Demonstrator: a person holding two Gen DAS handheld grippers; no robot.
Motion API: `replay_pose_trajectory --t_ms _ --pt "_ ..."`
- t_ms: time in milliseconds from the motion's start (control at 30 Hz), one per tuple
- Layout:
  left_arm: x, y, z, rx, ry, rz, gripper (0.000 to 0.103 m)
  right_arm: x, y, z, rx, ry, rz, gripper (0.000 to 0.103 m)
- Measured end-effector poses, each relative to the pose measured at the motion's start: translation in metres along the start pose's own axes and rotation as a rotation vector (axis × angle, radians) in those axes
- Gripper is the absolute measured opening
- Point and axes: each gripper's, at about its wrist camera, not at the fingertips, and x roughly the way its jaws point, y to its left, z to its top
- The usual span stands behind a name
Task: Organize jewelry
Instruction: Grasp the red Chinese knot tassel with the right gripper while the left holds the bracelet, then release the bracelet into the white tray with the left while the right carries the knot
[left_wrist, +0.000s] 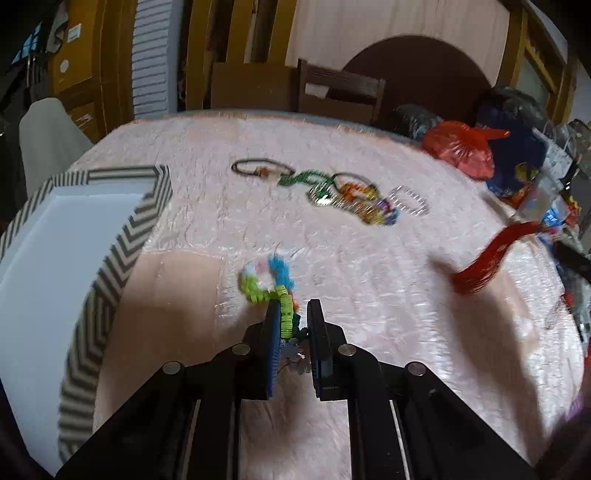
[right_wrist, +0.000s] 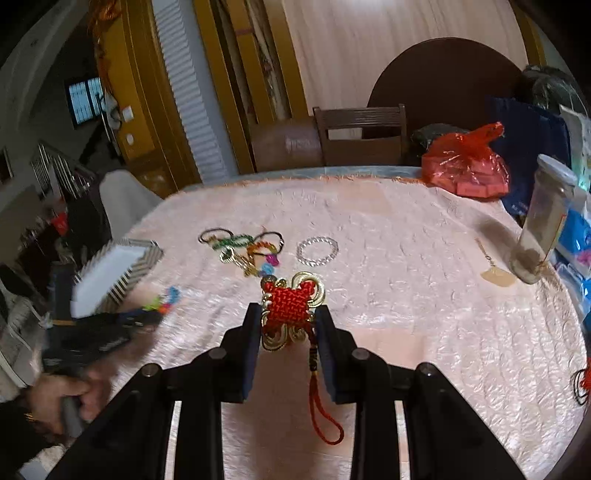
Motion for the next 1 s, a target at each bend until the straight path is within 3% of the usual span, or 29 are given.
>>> replay_pose_trajectory --t_ms 300,600,1000 --pt "-0.060 -0.002 0.011 0.024 -0.094 -0.036 0.000 -0.006 0.006 0.003 -0.002 -0.040 -0.004 0.030" --pt "-0.081 0.005 0.013 0.022 -0.118 -0.029 0.000 -0.021 0.015 0.003 -0.036 -0.081 -0.030 0.030" --pt "-0.113 0.015 0.024 0.012 -0.152 0.039 0.000 -0.030 0.032 0.014 -0.059 -0.105 0.001 0.030"
